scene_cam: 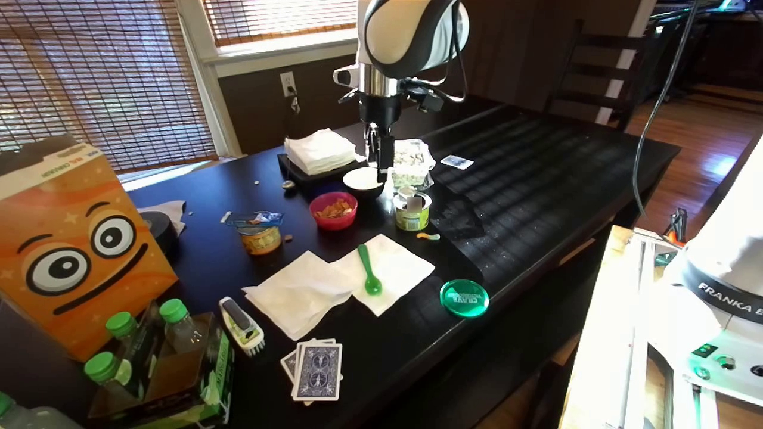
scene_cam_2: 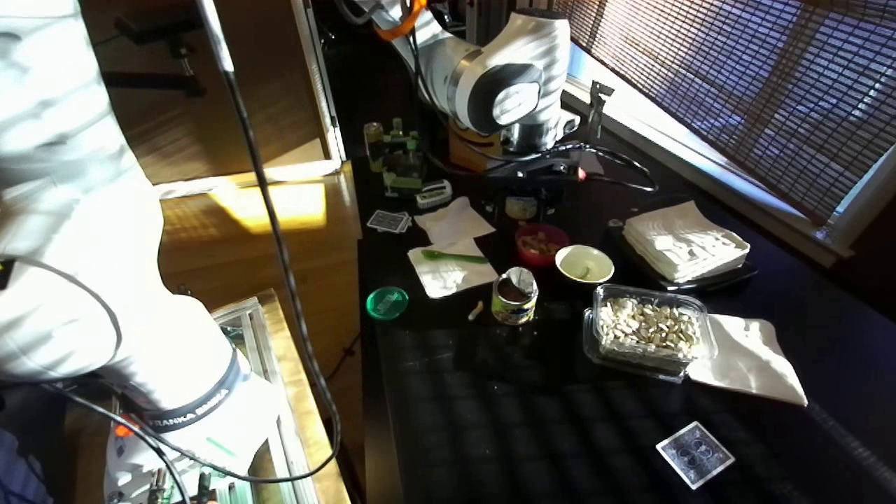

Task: Put the orange and blue objects in the black and white bowl.

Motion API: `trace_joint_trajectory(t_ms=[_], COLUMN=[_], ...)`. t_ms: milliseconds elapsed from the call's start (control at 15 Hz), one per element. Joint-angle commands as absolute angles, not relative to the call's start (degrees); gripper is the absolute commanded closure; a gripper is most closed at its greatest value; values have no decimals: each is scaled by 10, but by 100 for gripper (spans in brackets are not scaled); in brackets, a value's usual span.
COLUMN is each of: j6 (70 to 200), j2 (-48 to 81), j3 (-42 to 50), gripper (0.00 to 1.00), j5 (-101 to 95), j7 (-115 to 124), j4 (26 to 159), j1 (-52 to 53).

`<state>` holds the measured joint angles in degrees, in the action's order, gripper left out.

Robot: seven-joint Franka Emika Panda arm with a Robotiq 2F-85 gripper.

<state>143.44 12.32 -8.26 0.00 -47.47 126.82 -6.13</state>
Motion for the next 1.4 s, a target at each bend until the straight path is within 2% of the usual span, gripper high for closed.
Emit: trace_joint_trajectory(t_ms=[0, 467, 933, 1333], j6=[1447, 1445, 1496, 1676], j2=[48, -7, -6, 10], j3=[-76, -67, -65, -35], gripper=[0, 0, 0, 0], j5=[19, 68, 26, -148], j7=[-486, -397, -192, -106], j4=[1375, 1478, 1532, 1595], j1=[-46, -10, 23, 13])
